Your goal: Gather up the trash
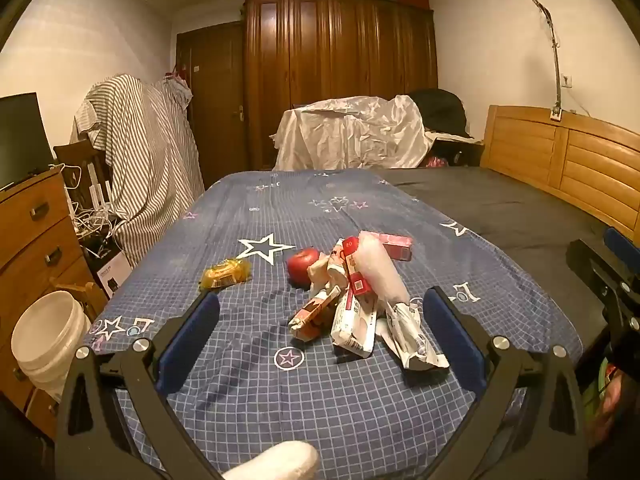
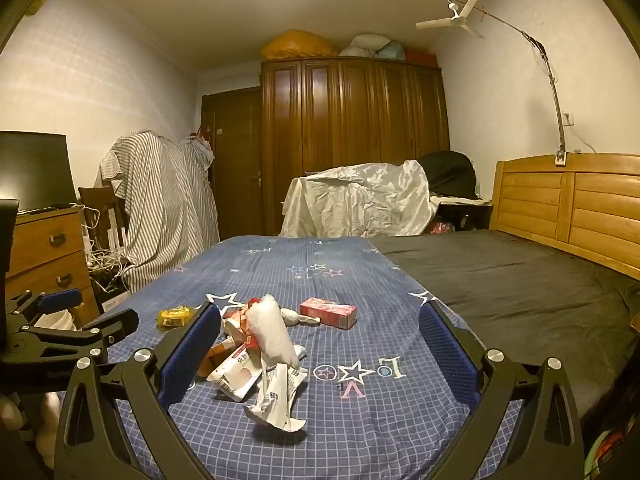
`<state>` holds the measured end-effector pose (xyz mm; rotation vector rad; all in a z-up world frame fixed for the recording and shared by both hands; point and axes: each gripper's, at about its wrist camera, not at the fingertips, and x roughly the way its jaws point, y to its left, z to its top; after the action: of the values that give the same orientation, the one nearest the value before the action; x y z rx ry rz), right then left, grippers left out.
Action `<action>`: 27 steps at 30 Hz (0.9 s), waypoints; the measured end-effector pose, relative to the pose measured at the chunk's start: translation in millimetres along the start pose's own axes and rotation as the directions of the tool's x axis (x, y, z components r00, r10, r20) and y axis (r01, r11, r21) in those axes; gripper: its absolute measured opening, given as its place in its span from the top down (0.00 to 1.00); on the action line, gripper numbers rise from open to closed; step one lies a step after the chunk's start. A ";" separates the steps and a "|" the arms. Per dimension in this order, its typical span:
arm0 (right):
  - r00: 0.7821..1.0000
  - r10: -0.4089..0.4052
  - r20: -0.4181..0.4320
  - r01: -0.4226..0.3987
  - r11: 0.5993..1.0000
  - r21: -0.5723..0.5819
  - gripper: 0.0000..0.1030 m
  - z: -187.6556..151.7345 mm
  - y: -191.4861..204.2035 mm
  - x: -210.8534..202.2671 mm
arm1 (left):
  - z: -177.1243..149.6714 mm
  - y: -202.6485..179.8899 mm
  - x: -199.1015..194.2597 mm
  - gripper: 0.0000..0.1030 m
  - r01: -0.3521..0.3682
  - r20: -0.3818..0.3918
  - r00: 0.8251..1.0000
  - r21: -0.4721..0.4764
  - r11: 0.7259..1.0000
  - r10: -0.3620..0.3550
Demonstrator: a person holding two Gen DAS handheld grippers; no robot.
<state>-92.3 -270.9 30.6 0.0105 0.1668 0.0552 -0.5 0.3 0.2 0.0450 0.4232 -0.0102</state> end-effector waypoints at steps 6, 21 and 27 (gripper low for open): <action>1.000 -0.002 -0.002 0.002 1.000 -0.001 0.04 0.5 -0.5 -0.1 | 0.3 -0.9 1.0 0.05 0.001 -0.010 1.000 0.002 1.000 -0.001; 1.000 0.005 -0.008 -0.005 1.000 0.004 0.04 -3.6 2.1 0.5 | -1.6 0.8 0.5 0.05 0.012 -0.011 1.000 0.002 1.000 -0.012; 1.000 0.009 -0.015 -0.009 1.000 0.009 0.04 -11.5 2.0 10.9 | -5.2 -0.2 1.6 0.05 0.013 -0.012 1.000 0.001 1.000 -0.013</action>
<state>-83.6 -268.2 17.4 0.0201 0.1817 0.0631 -1.1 0.3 -5.2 0.0432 0.4356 -0.0225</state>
